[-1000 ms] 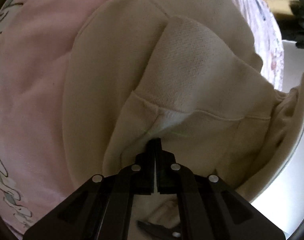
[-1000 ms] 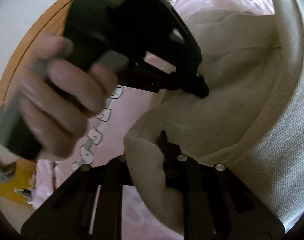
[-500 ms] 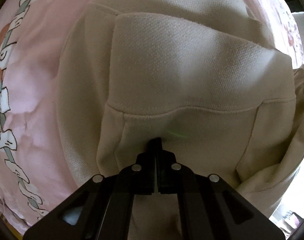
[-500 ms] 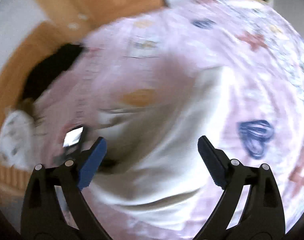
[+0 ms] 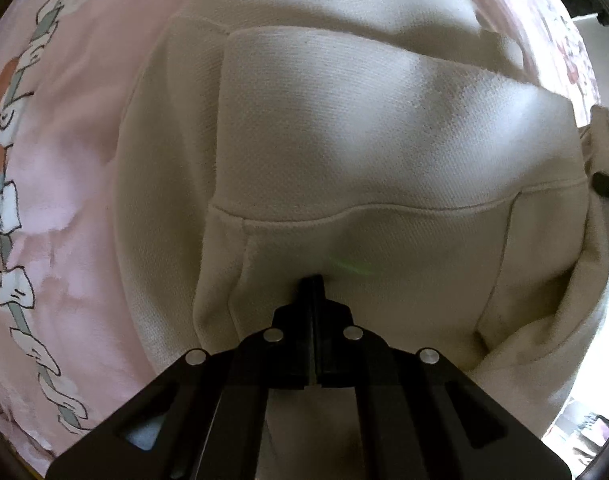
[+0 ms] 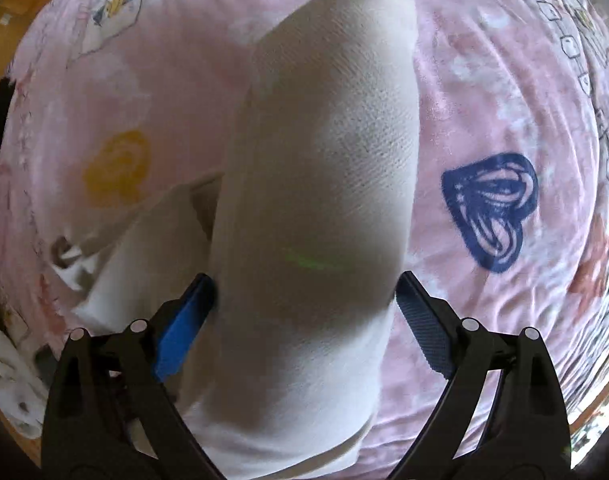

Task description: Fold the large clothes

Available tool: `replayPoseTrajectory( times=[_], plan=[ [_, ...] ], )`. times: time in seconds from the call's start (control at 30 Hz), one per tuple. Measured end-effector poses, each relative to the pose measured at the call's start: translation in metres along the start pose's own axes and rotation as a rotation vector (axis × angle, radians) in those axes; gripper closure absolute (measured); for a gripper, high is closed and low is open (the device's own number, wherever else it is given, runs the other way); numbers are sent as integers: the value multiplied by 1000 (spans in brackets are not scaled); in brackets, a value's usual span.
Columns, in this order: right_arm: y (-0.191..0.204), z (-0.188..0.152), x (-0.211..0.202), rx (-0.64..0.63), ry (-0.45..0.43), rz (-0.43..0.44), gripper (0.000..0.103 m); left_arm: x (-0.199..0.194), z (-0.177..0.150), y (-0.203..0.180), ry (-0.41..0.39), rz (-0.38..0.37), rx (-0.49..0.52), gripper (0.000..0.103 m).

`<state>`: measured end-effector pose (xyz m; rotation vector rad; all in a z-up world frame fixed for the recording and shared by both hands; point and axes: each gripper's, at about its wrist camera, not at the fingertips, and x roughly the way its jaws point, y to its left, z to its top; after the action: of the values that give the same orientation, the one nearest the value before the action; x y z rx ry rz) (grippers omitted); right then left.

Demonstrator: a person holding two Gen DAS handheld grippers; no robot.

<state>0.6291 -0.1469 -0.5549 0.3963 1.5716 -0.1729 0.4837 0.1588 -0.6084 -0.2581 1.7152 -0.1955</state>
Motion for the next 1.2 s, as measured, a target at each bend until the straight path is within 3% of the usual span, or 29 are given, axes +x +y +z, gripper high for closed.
replayPoseTrajectory(
  times=[0.03,0.1,0.2,0.3,0.43,0.57,0.63,0.7,0.77,0.9,1.07,1.13,1.2],
  plan=[
    [-3,2,2,-14,7,-5,51,-1,9,2,-2,-8,-3,100],
    [-11,3,2,-44,8,6,65,-1,8,12,-10,-30,-5,100],
    [-20,0,-6,-85,-11,84,71,-1,4,24,-14,-61,-33,100],
    [-9,-23,-34,-239,-91,160,73,-8,-4,35,-68,-78,-45,100],
    [15,-65,-77,-445,-163,301,73,-28,-25,37,-141,-7,64,100],
    [48,-102,-94,-604,-151,373,73,-60,-15,52,-186,75,82,100],
    [71,-120,-96,-680,-133,393,73,-84,0,68,-201,40,60,100],
    [90,-131,-94,-726,-128,394,73,-102,11,81,-229,91,55,100],
    [107,-137,-86,-754,-107,389,73,-117,20,87,-240,95,42,100],
    [132,-134,-68,-805,-36,399,73,-154,-6,105,-280,-25,-19,100],
    [155,-133,-59,-851,74,485,73,-133,-51,98,-270,-181,-106,100],
    [158,-124,-39,-819,111,452,69,-118,-75,98,-274,-245,-166,100],
    [159,-112,-16,-789,106,332,66,-104,-92,101,-270,-263,-220,100]
  ],
)
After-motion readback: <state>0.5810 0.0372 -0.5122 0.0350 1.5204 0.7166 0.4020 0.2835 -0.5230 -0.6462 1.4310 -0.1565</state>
